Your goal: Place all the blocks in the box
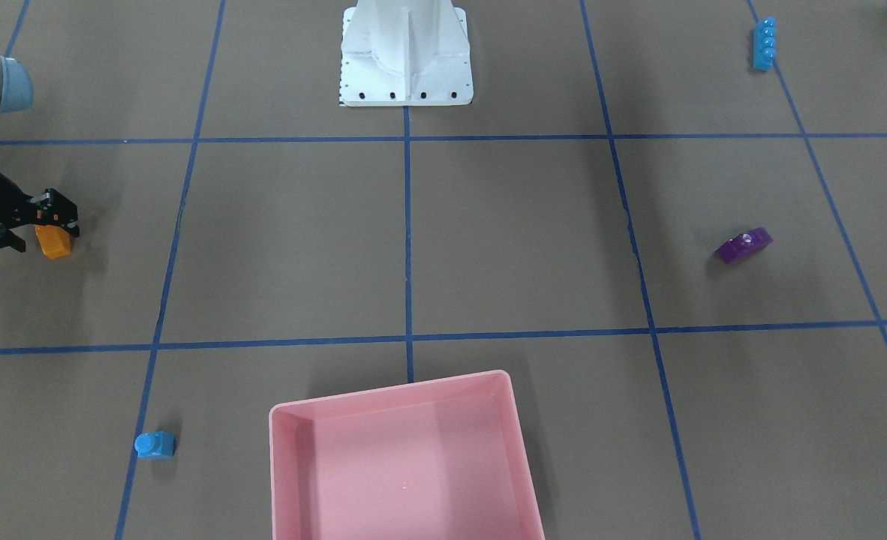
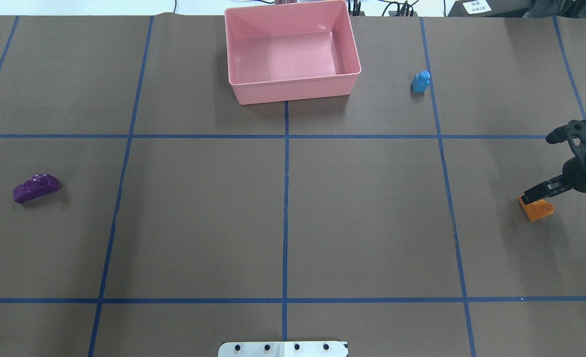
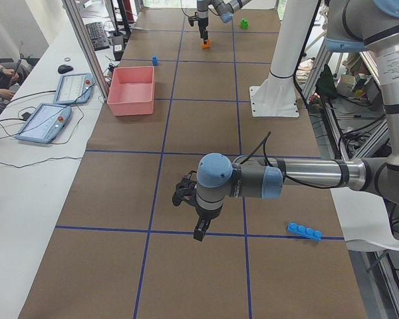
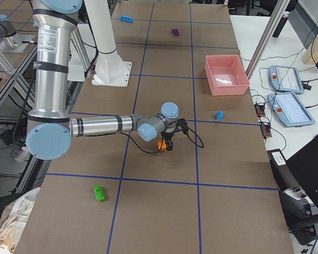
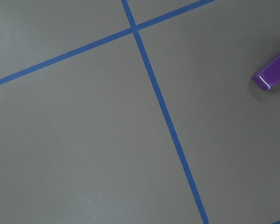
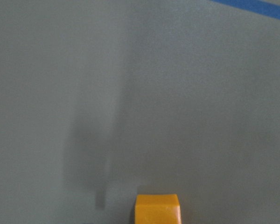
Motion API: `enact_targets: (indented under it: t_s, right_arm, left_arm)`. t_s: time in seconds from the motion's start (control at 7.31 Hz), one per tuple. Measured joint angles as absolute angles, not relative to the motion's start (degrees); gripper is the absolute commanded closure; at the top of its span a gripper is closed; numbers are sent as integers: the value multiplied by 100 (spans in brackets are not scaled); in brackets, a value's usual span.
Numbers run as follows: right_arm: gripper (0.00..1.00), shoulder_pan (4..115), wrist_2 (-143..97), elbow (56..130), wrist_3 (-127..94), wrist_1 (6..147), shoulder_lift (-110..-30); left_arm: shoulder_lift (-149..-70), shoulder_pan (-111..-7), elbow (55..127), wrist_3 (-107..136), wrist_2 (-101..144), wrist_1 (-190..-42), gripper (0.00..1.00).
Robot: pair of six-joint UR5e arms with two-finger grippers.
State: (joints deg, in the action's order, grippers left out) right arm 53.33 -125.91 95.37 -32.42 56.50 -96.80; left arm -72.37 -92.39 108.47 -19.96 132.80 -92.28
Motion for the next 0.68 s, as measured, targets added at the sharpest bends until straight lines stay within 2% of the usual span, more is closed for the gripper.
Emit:
enact_targets:
  t_s: [0.27, 0.41, 0.55, 0.68]
  right_arm:
    - [45, 5261, -12557, 9688, -3280, 5594, -9908]
    - [55, 5210, -12513, 9788, -3281, 5591, -10037]
    - [84, 5146, -12413, 9845, -3283, 5592, -10119]
    - [100, 5098, -12331, 9871, -3281, 5595, -10154]
  left_arm:
    - [-7240, -9240, 10853, -1995, 13280, -9231, 0]
    - [-7239, -9240, 10852, -1995, 13280, -9232, 0]
    - [-7237, -9240, 10850, -1995, 13280, -9232, 0]
    - [-7235, -9241, 10847, -1995, 13280, -9233, 0]
